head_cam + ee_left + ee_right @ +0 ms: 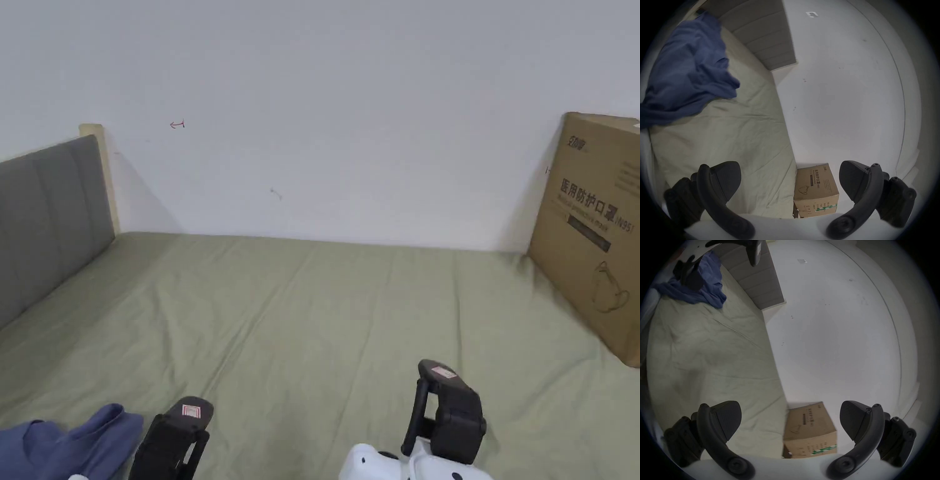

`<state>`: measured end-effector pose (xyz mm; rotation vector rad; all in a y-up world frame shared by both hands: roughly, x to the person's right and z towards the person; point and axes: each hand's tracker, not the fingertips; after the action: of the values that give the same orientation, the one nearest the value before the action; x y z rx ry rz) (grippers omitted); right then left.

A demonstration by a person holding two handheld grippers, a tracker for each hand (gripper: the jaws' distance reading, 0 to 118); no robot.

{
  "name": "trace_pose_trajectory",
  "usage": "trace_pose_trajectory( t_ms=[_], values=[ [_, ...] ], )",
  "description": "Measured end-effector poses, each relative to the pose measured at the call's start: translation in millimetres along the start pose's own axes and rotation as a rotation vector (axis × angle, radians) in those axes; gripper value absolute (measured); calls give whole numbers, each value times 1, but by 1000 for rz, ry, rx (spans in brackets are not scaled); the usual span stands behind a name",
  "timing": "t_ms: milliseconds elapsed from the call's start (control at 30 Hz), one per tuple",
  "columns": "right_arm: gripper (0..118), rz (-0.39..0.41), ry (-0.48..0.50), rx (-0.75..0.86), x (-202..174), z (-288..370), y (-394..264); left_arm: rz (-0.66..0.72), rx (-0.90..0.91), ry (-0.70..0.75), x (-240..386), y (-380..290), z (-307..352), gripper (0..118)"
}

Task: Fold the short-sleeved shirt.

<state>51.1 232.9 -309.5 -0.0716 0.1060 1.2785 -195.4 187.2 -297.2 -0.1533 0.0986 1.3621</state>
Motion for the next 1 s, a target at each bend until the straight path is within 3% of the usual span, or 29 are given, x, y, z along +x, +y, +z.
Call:
trace_pose_trajectory(
  t_ms=[67, 133, 267, 367, 433, 500, 533, 567, 700, 867, 933, 967, 1000],
  values=[
    [118, -142, 24, 15, 8, -1, 0, -67, 8, -20, 12, 0, -1, 118],
    [118, -312, -9, -6, 25, -3, 2, -245, 17, -49, 35, 2, -2, 118],
    [118, -854, -83, -22, 74, -2, -6, -766, 73, -68, 102, -15, 6, 118],
    [118, -1290, -42, -11, 89, 0, -28, -1175, 170, -72, 134, -42, 17, 118],
    [118, -1492, -29, -97, 87, -4, -44, -1354, 194, -50, 138, -56, 21, 118],
    [118, -1623, 19, -130, 79, -6, -58, -1439, 143, -45, 134, -65, 20, 118],
    [118, -1628, 25, -124, 75, -6, -61, -1446, 120, -38, 132, -66, 19, 118],
    [118, -1574, 10, -117, 73, -4, -61, -1424, 105, -42, 129, -64, 20, 118],
    [118, -1275, -99, -66, 72, 5, -43, -1328, 90, -74, 127, -55, 25, 118],
    [118, -1277, -146, -36, 86, 18, -26, -1309, 119, -47, 134, -46, 26, 115],
    [118, -1247, -167, -33, 89, 22, -23, -1293, 122, -58, 136, -44, 30, 95],
    [118, -1234, -172, -16, 88, 24, -22, -1287, 129, -68, 137, -44, 32, 78],
    [117, -1226, -158, -14, 90, 26, -21, -1289, 131, -72, 137, -45, 35, 49]
  ],
)
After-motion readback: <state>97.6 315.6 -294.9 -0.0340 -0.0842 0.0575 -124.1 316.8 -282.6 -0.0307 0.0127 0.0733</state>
